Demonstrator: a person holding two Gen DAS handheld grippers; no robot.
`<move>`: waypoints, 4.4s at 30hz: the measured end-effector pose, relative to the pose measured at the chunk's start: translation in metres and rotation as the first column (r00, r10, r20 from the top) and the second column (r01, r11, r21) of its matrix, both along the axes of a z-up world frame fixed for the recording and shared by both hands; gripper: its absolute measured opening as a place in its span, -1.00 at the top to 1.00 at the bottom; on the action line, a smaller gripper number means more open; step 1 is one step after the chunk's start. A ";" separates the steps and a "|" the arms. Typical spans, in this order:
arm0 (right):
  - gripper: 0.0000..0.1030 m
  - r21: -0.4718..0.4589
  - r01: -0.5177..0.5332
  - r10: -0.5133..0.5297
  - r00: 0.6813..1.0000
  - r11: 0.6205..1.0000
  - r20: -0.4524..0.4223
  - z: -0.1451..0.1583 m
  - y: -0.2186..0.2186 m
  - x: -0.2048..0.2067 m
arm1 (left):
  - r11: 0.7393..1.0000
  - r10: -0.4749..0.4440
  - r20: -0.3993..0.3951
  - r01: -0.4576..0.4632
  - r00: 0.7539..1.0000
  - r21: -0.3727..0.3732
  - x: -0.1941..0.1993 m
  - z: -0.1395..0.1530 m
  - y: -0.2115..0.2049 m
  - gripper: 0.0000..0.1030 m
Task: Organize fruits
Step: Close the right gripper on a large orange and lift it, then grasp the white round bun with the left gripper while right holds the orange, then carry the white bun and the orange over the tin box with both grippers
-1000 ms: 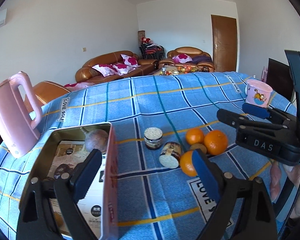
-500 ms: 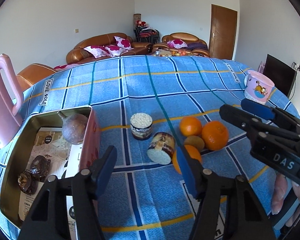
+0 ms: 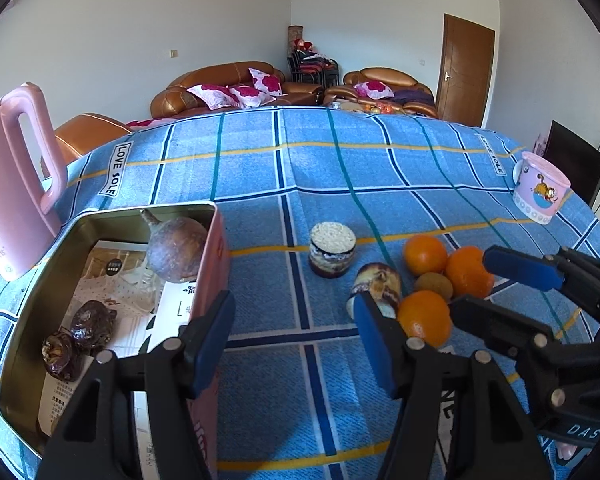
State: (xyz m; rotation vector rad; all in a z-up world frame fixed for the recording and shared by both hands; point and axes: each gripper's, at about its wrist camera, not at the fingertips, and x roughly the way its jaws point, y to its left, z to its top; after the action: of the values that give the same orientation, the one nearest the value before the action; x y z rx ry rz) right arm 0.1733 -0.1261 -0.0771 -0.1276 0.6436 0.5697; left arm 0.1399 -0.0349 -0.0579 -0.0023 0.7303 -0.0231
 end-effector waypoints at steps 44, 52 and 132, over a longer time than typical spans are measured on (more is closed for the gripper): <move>0.33 -0.033 0.186 -0.186 0.982 0.982 -0.007 -0.002 -0.014 0.008 | 0.984 -0.172 -0.101 0.166 0.980 -0.068 0.027 -0.014 -0.035 0.30; 0.33 -0.028 0.177 -0.176 0.984 0.984 0.017 0.000 -0.013 0.004 | 0.983 -0.176 -0.044 0.173 0.983 -0.061 0.019 -0.006 -0.034 0.31; 0.33 0.064 0.138 -0.148 0.964 0.988 0.221 0.019 -0.023 -0.035 | 0.994 -0.106 0.259 0.109 0.960 0.002 -0.030 0.026 -0.026 0.31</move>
State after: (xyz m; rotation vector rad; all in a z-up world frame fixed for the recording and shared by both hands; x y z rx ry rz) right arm 0.1388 -0.1491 -0.0581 -0.0982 0.4137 0.4230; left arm 0.1103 -0.0609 -0.0319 0.0282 0.4673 -0.1301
